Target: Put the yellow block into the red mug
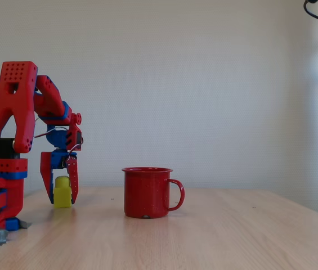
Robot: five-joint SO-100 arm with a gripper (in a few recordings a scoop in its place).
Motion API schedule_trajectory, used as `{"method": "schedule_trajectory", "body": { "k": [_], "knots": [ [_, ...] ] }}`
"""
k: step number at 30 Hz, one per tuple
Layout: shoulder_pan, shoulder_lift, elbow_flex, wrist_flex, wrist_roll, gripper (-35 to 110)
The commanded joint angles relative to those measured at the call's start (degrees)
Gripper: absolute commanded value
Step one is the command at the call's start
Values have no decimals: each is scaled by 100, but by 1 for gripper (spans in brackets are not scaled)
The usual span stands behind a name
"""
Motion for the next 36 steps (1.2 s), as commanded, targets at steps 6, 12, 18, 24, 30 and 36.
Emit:
{"method": "schedule_trajectory", "body": {
  "k": [6, 12, 18, 24, 30, 36],
  "knots": [
    [62, 1063, 185, 9, 70, 0],
    [123, 1608, 501, -18, -9, 0],
    [281, 2127, 483, 334, -70, 0],
    [756, 2654, 554, 642, -281, 0],
    [1380, 3146, 580, 835, -738, 0],
    [2021, 3691, 650, 835, -1371, 0]
  ]
}}
